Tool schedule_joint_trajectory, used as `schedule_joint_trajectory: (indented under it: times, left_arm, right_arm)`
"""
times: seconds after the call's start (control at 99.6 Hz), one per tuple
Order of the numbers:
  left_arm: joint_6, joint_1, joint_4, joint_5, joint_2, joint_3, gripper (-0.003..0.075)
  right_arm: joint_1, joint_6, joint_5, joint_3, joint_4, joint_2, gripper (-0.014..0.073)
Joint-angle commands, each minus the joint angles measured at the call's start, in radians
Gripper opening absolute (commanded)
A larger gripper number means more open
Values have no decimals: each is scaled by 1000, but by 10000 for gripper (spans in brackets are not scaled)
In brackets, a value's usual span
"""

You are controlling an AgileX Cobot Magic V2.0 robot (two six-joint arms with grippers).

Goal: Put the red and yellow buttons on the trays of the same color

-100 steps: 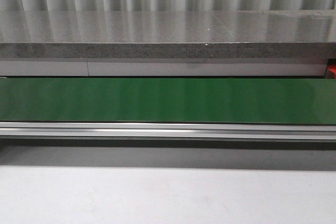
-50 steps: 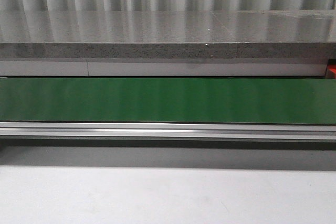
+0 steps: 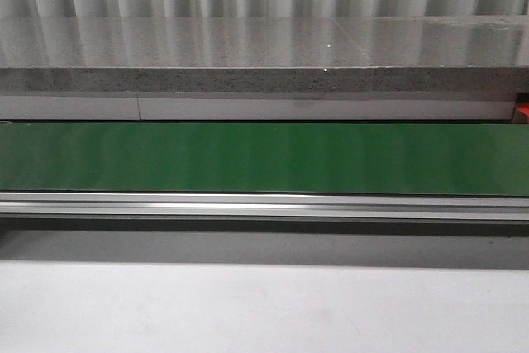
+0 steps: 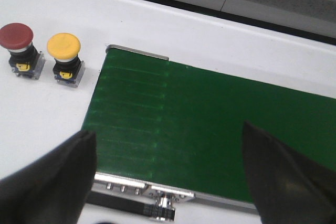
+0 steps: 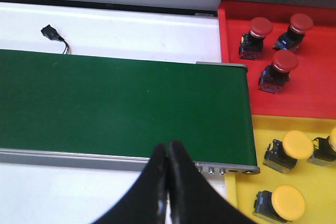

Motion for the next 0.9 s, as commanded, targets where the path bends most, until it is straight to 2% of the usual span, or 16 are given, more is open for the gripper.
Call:
schedule_joint_trajectory:
  times: [0.0, 0.301, 0.602, 0.893]
  left_arm:
    - [-47, 11, -11, -70, 100, -103, 546]
    - [-163, 108, -11, -134, 390, -254, 546]
    - [-311, 179, -11, -255, 538, -261, 503]
    - [-357, 187, -20, -312, 644, -263, 501]
  right_arm:
    - [3, -9, -56, -25, -5, -2, -125]
    - [3, -9, -56, -25, -5, -2, -125]
    - [3, -9, -56, -25, -5, -2, -125]
    - [3, -9, -56, -25, -5, -2, -125]
